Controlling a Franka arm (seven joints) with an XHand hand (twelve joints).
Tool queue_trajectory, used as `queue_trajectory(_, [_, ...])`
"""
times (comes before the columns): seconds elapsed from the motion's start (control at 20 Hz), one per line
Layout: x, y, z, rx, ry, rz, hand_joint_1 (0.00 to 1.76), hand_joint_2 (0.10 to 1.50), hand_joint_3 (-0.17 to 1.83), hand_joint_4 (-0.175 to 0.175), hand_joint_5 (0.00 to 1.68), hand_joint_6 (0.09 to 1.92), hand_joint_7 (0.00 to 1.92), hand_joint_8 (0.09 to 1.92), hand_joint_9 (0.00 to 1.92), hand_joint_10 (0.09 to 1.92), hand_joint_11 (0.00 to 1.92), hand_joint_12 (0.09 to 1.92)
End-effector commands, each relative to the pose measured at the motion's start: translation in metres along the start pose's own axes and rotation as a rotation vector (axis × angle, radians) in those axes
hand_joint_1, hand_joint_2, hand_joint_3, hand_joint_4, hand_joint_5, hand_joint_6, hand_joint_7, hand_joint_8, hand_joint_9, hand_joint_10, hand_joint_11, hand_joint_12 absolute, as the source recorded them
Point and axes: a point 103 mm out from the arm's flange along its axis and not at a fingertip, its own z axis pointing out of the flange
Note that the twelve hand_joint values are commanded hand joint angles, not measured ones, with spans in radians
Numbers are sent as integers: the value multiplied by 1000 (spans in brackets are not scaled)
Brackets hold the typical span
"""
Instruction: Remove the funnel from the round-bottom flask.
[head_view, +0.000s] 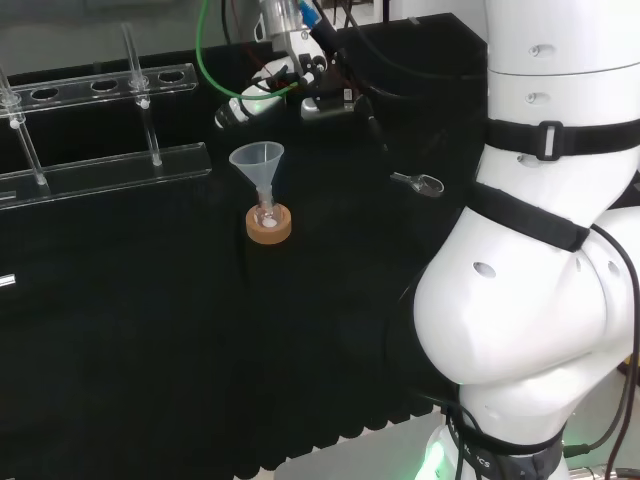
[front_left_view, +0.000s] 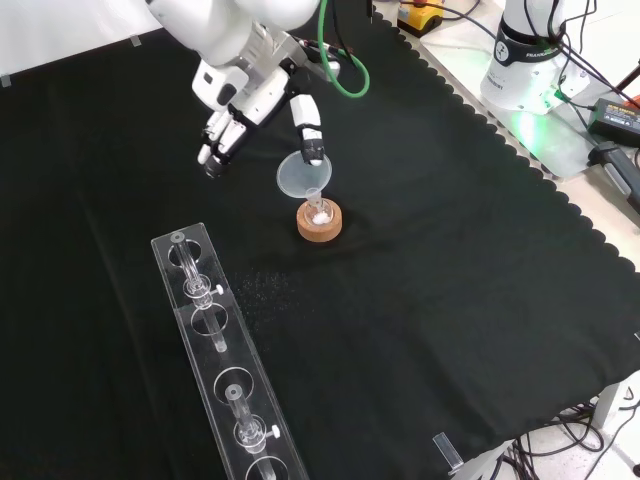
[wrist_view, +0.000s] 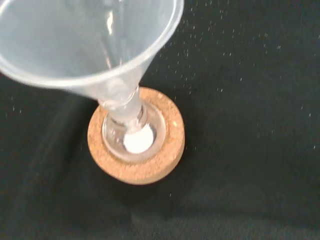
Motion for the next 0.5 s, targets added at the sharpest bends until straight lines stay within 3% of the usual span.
queue_trajectory(0.05, [23, -29, 27, 48, -45, -5, 68, 667, 13, 12, 0, 87, 0, 87, 0, 87, 0, 1259])
queue_trajectory(0.2, [29, -38, 32, 57, -51, 19, 43, 677, 17, 14, 0, 87, 0, 87, 0, 87, 0, 1260])
queue_trajectory(0.5, [45, -33, 57, 31, -151, 48, 21, 683, 19, 15, 0, 87, 0, 87, 0, 87, 0, 1307])
